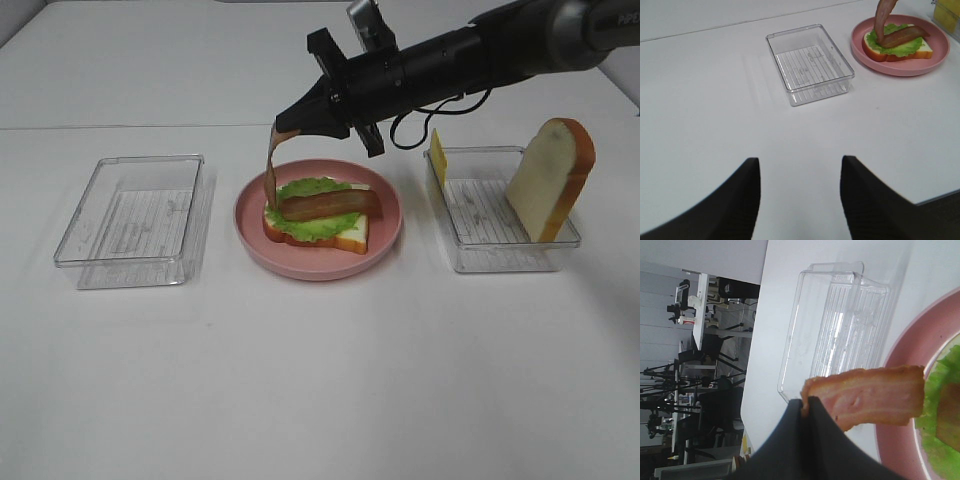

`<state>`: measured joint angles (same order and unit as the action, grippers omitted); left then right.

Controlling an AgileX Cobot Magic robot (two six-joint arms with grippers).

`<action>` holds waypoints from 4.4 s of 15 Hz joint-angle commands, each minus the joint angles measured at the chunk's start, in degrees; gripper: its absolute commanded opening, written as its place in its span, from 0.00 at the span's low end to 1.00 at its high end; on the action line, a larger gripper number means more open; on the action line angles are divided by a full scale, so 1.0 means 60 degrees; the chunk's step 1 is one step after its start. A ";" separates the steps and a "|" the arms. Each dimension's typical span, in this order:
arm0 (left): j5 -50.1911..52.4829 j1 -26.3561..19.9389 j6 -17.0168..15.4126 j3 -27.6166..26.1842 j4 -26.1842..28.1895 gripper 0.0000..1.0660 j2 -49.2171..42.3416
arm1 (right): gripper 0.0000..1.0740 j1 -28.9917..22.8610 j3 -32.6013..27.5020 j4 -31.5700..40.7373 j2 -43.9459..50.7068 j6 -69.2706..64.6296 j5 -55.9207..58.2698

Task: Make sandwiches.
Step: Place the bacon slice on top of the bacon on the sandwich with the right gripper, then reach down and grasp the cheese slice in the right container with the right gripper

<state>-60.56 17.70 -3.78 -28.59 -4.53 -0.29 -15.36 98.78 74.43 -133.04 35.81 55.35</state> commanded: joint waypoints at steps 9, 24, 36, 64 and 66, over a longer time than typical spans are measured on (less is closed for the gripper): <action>0.0105 0.0000 -0.0029 0.0010 -0.0038 0.46 -0.0239 | 0.00 -0.0019 0.0019 0.0095 -0.0153 0.0105 -0.0592; 0.0105 0.0000 -0.0029 0.0010 -0.0038 0.46 -0.0239 | 0.27 -0.0019 0.0029 -0.5892 0.0458 -0.3008 -0.1767; 0.0105 0.0000 -0.0029 0.0010 -0.0038 0.46 -0.0239 | 0.67 -0.0019 0.0029 -0.7907 0.1910 -0.3180 -0.1366; 0.0105 0.0000 -0.0029 0.0010 -0.0038 0.46 -0.0239 | 0.38 0.0554 0.2129 -1.1927 -0.0325 -0.6303 -0.0630; 0.0105 0.0000 -0.0029 0.0010 -0.0038 0.46 -0.0239 | 0.24 0.0554 0.2129 -1.1994 -0.0306 -0.6322 -0.0602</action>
<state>-60.56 17.70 -3.78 -28.59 -4.53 -0.29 -12.20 111.27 3.15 -134.93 -1.60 51.97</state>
